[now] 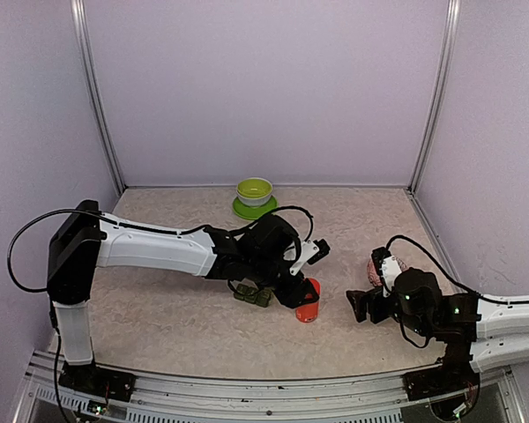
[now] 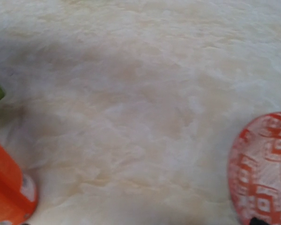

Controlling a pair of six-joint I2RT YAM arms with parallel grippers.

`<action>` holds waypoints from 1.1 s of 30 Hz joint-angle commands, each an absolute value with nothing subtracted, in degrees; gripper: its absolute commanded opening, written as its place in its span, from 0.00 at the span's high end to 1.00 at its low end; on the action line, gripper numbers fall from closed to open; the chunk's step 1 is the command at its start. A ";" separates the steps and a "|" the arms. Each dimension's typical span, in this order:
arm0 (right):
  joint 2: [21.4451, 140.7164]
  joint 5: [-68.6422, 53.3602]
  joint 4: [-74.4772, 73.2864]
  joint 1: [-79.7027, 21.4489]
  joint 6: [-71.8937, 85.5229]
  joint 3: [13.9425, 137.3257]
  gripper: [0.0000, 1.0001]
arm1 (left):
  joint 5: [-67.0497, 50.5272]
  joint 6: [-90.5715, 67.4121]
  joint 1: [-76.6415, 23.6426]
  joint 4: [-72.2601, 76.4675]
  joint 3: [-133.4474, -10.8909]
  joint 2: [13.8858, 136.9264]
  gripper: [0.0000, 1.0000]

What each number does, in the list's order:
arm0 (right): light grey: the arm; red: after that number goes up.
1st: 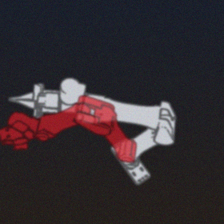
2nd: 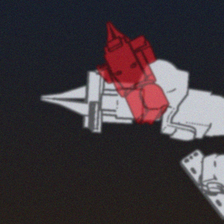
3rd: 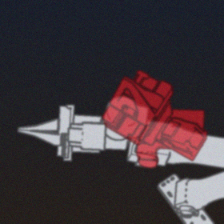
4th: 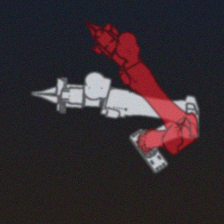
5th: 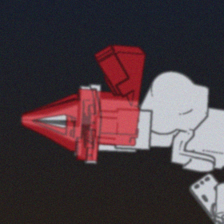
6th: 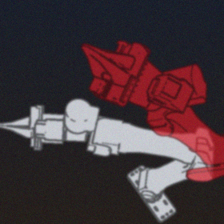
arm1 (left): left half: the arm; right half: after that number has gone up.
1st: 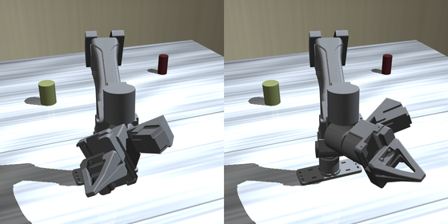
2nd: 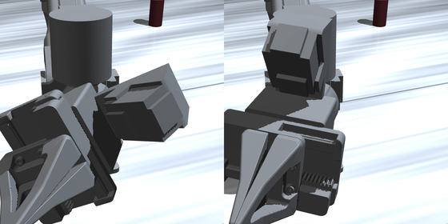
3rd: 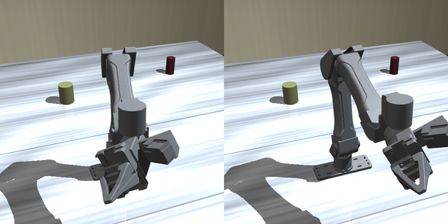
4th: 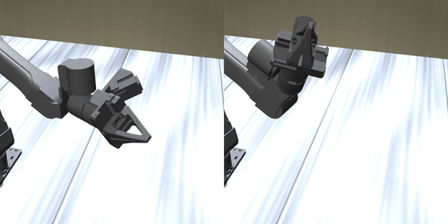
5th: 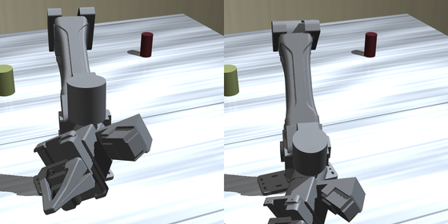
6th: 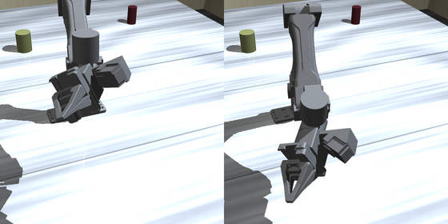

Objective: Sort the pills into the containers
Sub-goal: Pick up the pill bottle from the center of the board, then pass from the left arm to the right

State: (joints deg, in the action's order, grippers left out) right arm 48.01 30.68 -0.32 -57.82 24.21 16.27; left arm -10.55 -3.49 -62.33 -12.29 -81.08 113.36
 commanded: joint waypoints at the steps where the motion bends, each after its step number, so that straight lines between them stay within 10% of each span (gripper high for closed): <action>1: 47.57 23.54 4.44 -57.48 17.60 15.31 0.00 | -12.31 -2.76 -62.84 -10.89 -81.31 111.17 0.68; 16: 36.73 -8.72 34.64 -57.50 5.41 4.15 0.01 | -27.26 -3.93 -62.57 -0.34 -69.96 94.76 0.74; 33: 51.91 -21.20 58.23 -57.51 7.34 7.26 0.06 | -32.17 -10.02 -64.31 17.54 -60.26 84.34 0.76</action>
